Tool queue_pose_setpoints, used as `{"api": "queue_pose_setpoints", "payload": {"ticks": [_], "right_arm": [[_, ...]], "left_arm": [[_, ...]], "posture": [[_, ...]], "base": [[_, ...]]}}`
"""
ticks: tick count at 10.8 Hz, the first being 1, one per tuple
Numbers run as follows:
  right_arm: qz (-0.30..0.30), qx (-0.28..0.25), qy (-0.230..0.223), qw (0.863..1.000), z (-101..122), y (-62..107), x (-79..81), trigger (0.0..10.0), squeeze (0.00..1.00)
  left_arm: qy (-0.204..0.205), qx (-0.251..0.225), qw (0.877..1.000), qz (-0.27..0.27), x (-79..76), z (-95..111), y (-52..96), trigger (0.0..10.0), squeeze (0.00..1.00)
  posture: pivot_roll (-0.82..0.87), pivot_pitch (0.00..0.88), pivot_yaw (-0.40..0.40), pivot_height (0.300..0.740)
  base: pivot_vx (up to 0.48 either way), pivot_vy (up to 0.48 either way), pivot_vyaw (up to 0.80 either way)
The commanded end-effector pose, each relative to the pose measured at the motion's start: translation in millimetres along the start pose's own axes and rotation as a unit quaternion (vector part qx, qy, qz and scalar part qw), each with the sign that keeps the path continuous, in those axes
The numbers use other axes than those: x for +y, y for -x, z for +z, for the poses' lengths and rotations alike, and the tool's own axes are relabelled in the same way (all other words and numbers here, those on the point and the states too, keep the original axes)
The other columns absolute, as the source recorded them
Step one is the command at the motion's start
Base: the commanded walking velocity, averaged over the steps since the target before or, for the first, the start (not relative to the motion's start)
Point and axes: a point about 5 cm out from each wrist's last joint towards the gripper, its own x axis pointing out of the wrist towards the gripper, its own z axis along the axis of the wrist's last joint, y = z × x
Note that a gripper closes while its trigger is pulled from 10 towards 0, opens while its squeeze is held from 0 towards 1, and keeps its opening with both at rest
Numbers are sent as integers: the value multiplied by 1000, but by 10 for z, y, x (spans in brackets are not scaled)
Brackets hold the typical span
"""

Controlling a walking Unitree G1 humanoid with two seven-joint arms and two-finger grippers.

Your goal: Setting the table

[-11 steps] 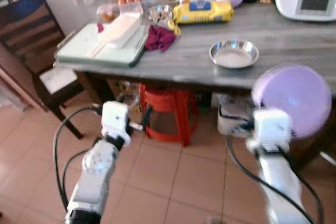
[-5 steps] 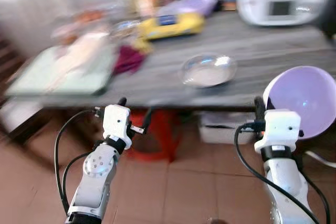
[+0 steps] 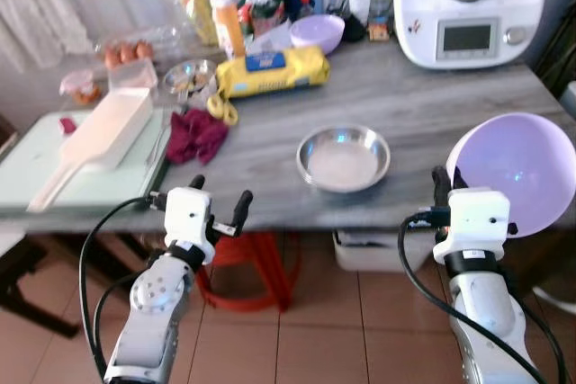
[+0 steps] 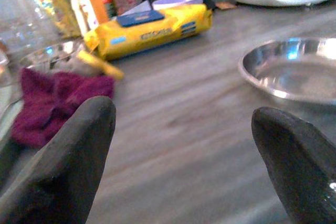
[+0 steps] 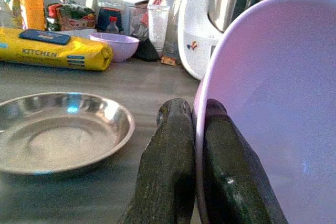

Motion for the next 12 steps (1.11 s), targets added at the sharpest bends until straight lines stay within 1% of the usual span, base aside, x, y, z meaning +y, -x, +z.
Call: {"api": "queue_pose_setpoints", "payload": {"ticks": [1, 4, 8, 9, 10, 11, 12], "right_arm": [[2, -14, 5, 1000, 55, -12, -14, 10000, 0], [12, -23, 11, 1000, 84, -50, 15, 10000, 0], [19, -25, 9, 999, 89, -78, 12, 10000, 0], [31, -29, 10, 999, 107, -82, 33, 10000, 0], [54, -29, -4, 998, 132, -86, 90, 10000, 0], [93, -41, -3, 995, 195, -91, 173, 10000, 0], [131, -41, -12, 990, 219, -111, 250, 10000, 0]], "left_arm": [[0, -2, 1000, -5, -26, 24, -6, 10000, 0], [-1, -3, 1000, -4, -24, 37, -1, 10000, 0], [4, -11, 1000, -8, -48, 53, 21, 10000, 0], [1, -11, 1000, -14, -46, 55, 71, 10000, 0], [1, -13, 999, -37, -55, 57, 123, 10000, 0], [-2, -10, 999, -48, -27, 72, 194, 10000, 0], [-6, -9, 998, -62, 16, 98, 253, 10000, 0]], "posture": [[-108, 105, 123, 740], [-104, 101, 120, 740], [-105, 99, 107, 740], [-105, 103, 103, 740], [-107, 105, 101, 740], [-106, 113, 96, 740], [-98, 121, 89, 740]], "base": [[319, 0, 0], [310, 0, 740], [0, 0, 0], [0, 0, 0], [0, 0, 0], [0, 0, 0], [0, 0, 0]]}}
